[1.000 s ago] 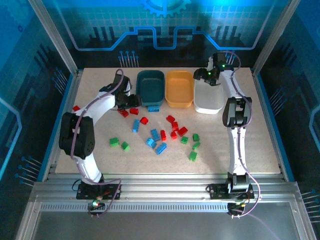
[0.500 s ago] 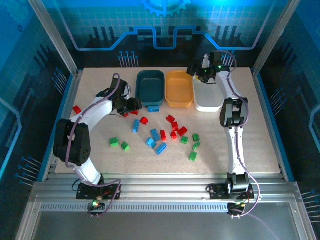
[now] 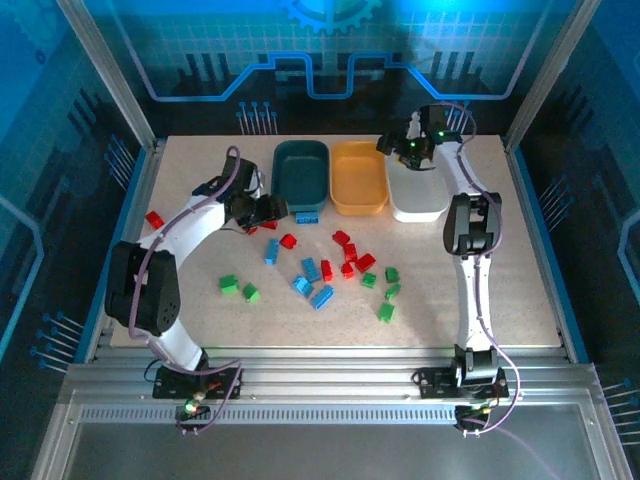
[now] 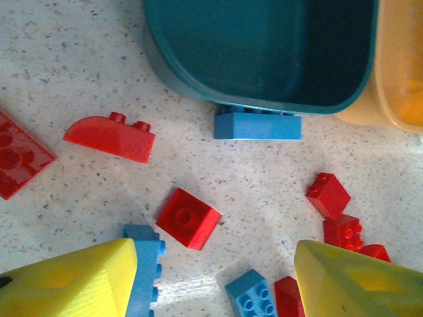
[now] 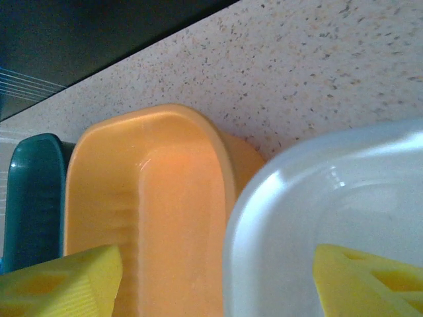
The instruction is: Sort the legos into containers by color
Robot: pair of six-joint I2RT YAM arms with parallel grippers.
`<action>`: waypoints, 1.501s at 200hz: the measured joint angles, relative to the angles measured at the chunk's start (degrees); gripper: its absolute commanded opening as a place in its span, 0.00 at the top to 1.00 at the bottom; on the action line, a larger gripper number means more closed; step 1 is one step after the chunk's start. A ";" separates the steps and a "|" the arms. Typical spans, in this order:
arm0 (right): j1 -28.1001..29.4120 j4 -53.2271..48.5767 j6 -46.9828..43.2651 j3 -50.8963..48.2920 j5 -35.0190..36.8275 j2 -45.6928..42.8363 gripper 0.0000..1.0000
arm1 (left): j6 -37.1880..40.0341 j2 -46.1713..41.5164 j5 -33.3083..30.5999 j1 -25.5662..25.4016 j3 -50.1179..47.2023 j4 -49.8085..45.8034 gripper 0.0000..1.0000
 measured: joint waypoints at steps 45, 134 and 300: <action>0.46 2.84 -0.72 -15.63 6.40 -17.77 0.25 | -0.72 -5.55 -0.07 -2.71 -1.84 0.02 0.27; 17.29 10.14 -2.16 -66.36 22.27 -49.48 0.27 | -11.87 -31.23 -0.37 -5.14 -28.20 11.08 0.01; 21.49 7.91 -2.34 -84.78 28.15 -53.81 0.51 | -24.09 -49.09 2.60 -8.79 -43.80 13.70 0.01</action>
